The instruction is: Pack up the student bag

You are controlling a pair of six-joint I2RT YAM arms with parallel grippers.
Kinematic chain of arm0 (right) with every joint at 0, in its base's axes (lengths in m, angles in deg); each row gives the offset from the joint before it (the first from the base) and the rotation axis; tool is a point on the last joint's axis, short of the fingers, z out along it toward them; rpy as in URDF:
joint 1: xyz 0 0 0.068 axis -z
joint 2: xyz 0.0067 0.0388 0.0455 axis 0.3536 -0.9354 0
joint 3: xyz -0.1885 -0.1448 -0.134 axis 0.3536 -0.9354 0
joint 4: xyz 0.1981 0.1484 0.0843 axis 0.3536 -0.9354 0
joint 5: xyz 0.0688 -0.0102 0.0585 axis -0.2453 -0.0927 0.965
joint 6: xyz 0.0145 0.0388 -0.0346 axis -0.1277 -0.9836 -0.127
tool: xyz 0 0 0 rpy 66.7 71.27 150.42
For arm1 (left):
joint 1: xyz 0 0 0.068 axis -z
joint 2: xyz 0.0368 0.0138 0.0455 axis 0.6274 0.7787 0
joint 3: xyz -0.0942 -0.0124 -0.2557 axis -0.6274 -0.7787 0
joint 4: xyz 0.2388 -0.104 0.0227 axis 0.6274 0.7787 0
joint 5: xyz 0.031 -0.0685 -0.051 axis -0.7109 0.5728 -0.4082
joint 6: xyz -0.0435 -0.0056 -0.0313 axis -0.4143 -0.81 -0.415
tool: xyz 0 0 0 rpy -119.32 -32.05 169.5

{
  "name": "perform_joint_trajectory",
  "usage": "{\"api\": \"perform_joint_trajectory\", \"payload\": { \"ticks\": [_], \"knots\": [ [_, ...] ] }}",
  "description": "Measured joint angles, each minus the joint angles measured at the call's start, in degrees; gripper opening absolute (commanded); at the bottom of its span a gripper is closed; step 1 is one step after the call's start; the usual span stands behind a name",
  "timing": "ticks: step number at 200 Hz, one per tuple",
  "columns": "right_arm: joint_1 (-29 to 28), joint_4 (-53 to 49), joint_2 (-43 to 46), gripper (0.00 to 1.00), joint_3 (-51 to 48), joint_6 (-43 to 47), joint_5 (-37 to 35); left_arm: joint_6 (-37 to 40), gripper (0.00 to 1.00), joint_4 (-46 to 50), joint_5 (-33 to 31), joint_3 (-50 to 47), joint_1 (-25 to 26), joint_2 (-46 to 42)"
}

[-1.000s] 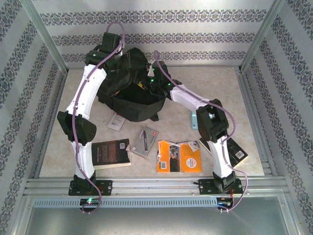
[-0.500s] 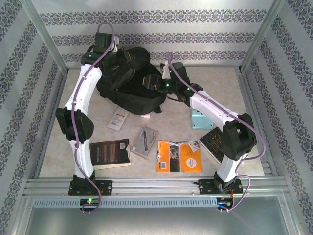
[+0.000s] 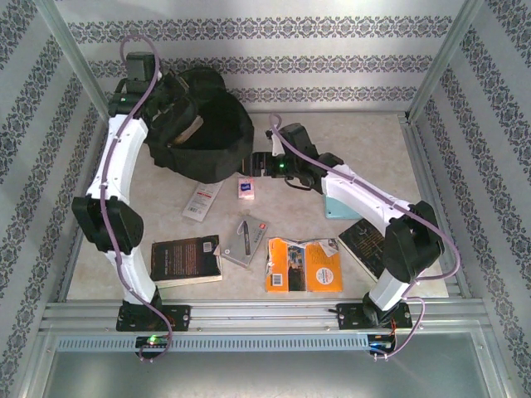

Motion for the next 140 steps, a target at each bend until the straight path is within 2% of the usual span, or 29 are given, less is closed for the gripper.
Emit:
{"api": "perform_joint_trajectory", "payload": {
  "ticks": [31,58,100,140],
  "knots": [
    [-1.4,-2.6,-2.0,0.86,0.7,1.1,-3.0,0.6,0.00,0.0,-6.4,-3.9,-0.3,-3.7],
    [-2.4,-5.4,-8.3,0.87,4.7,1.2,-5.8,1.0,0.00,0.0,-10.6,-7.2,-0.3,-6.5],
    [-3.8,-10.6,-21.5,0.89,14.9,0.9,-9.5,2.4,0.00,0.0,-14.4,-9.9,-0.3,-10.4],
    [-5.5,-14.4,-29.3,0.88,22.5,0.9,-12.6,4.7,0.00,-0.6,-16.1,-11.6,-0.3,-12.8]
  ]
}}
